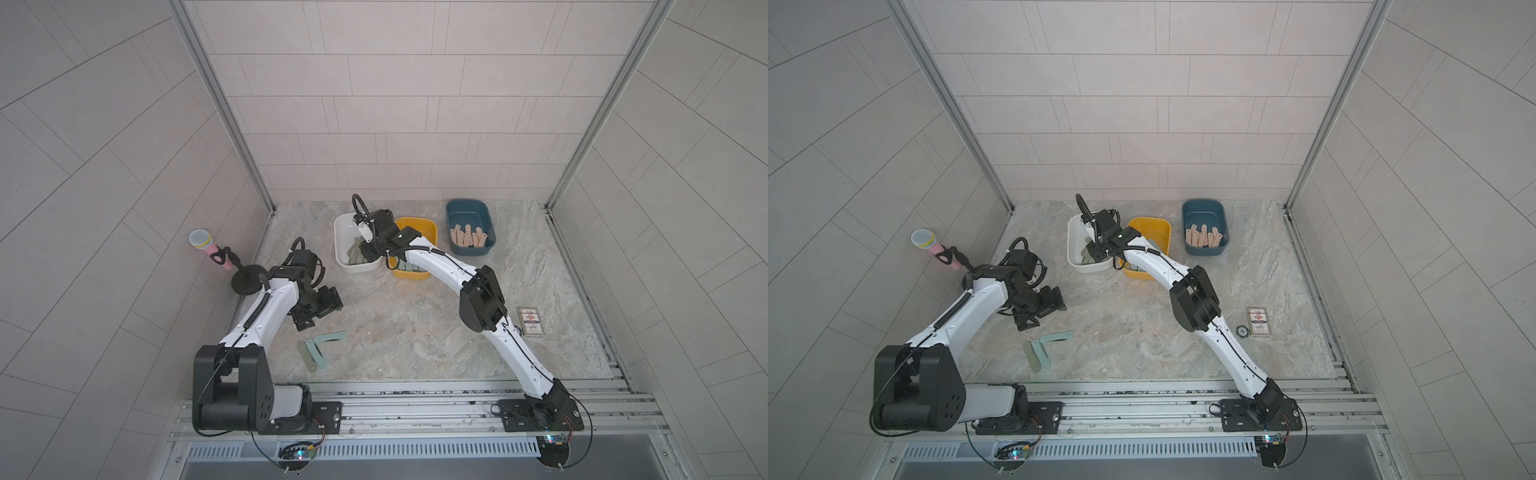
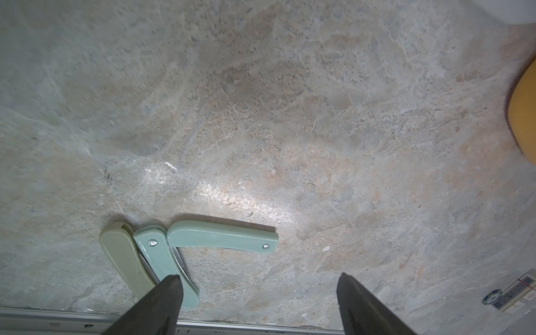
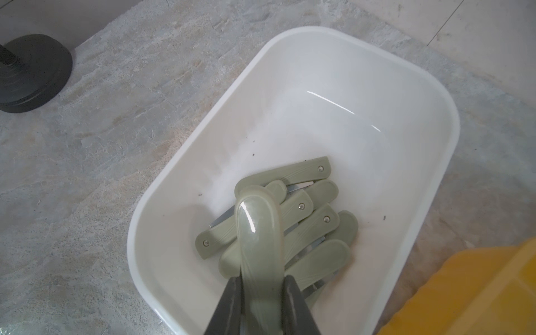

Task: Place the fruit knives into the storage box by color
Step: Place the fruit knife in the storage box, then pick up the fruit knife from the center of the board.

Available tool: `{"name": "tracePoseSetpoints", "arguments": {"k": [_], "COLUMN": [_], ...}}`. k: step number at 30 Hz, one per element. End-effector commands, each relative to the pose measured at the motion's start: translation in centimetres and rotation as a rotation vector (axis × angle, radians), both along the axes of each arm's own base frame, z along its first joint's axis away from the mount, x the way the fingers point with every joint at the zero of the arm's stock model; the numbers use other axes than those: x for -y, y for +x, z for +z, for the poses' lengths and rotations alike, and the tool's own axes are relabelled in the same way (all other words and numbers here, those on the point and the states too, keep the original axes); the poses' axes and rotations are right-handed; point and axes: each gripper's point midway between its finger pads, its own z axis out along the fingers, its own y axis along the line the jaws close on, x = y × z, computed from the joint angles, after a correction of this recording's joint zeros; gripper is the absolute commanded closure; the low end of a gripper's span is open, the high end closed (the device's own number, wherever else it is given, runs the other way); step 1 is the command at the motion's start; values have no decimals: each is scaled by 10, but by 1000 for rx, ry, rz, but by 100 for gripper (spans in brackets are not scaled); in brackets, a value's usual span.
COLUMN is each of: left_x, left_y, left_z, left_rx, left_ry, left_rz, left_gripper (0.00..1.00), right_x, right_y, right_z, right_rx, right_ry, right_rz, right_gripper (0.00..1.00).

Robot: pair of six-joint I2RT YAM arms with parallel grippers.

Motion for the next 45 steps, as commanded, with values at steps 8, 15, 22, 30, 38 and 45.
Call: {"name": "tracePoseSetpoints", "arguments": {"k": [8,15,22,30,38,45], "left_x": [-6,-8,-2,6,11,7], "left_y": [-6,-23,-33,-34,-27,-26], "left_z": [-7,-14,-31,-53,-67,-78], "left_rx": [-90,-100,-127,-152,-177,-194], "left_ry": [24,26,14,-13,0,29], "left_rz": [67,135,174,184,157,148], "left_gripper": [8,10,12,13,12,20], "right_x": [4,22,45,60,61,59], "right_y": [-18,-50,-96,-119,-119,-120], "right_z": [41,83,108,114,115,112], "right_rx": [-3,-8,10,8,13,-2], "right_ry": [38,51,117,118,118,121], "right_rz": [61,98,116,140,144,145], "right_gripper": [48,39,31,27,26,26]}}
